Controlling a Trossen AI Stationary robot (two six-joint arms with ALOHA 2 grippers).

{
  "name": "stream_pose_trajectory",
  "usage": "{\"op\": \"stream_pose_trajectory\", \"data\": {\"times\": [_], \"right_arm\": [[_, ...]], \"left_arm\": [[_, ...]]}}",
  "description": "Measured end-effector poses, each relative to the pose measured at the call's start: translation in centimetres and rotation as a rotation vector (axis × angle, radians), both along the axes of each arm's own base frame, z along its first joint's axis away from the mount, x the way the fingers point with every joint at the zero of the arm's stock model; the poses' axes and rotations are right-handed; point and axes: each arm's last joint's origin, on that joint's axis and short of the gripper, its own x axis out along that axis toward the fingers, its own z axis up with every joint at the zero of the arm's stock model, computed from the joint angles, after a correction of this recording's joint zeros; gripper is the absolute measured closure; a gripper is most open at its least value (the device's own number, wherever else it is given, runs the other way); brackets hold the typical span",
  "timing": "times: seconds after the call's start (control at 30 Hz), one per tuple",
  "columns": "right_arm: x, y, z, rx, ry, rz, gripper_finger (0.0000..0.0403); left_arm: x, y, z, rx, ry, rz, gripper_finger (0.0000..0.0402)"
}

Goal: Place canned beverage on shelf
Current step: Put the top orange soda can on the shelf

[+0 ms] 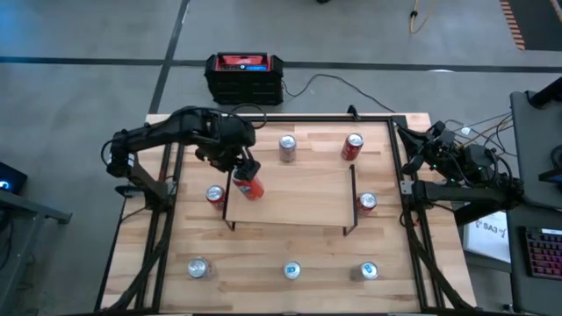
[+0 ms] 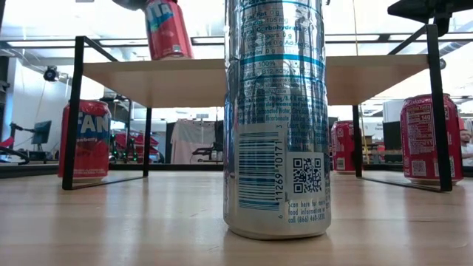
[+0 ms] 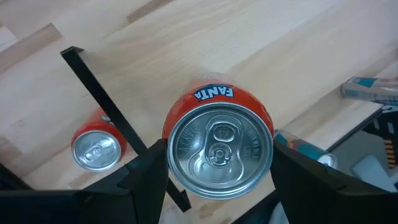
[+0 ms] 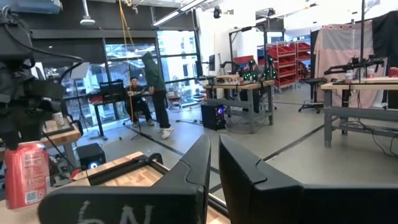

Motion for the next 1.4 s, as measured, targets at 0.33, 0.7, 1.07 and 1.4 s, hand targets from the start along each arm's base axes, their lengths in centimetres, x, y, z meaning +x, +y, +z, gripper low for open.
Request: {"op": "stream_pose_trajectory", "data": {"times": [0.33,0.7,1.07,1.4], "right_arm": [[0.0,0.0,0.0,0.000,0.000,0.000,0.0380],[0.0,0.0,0.0,0.000,0.000,0.000,0.0380],[0.0,0.0,0.0,0.000,0.000,0.000,0.0380],[0.0,0.0,0.0,0.000,0.000,0.000,0.0380]], "left_arm": [[0.1,0.0,-0.9,-0.007,0.039,0.015,0.0167],[0.2,0.0,-1.2,-0.003,0.049,0.018,0.0155],[0.1,0.0,-1.3,-0.001,0.053,0.018,0.0118],[0.1,-0.3,-0.7,-0.005,0.029,0.006,0.0119]]}}
